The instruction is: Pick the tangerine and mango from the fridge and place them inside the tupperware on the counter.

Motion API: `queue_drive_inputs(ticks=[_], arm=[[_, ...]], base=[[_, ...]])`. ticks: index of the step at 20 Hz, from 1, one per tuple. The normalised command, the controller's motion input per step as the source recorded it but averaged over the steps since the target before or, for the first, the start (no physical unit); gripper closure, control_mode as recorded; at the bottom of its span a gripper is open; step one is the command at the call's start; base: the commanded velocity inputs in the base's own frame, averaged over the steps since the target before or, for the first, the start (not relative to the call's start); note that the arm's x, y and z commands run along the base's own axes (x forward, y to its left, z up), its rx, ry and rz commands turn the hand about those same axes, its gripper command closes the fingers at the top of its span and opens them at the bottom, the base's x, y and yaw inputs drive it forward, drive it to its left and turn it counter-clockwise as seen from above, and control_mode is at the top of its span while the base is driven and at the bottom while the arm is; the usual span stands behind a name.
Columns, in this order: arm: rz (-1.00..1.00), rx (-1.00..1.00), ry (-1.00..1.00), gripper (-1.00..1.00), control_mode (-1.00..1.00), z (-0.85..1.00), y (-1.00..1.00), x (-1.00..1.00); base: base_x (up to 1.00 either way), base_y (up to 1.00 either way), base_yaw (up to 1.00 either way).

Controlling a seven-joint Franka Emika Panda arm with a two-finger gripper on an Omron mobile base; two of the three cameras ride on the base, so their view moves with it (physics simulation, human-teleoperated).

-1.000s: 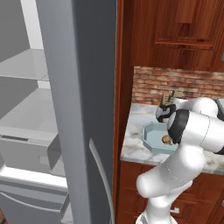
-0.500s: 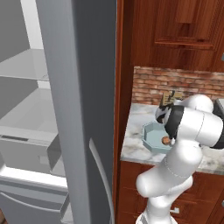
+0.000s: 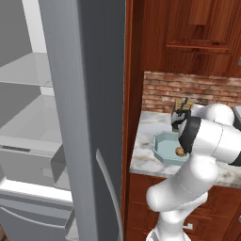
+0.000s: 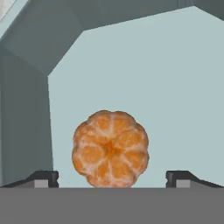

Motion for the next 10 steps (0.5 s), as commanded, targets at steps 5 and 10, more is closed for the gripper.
queue_drive_inputs(ticks=[5,10], arm=[[-0.15,0.0,-0.19,-1.0,-1.0,0.48,0.0,-0.23],[-0.15,0.0,-0.19,-1.0,-1.0,0.44,0.0,-0.3]], base=[[0.0,0.0,0.0],[0.0,0.0,0.0]])
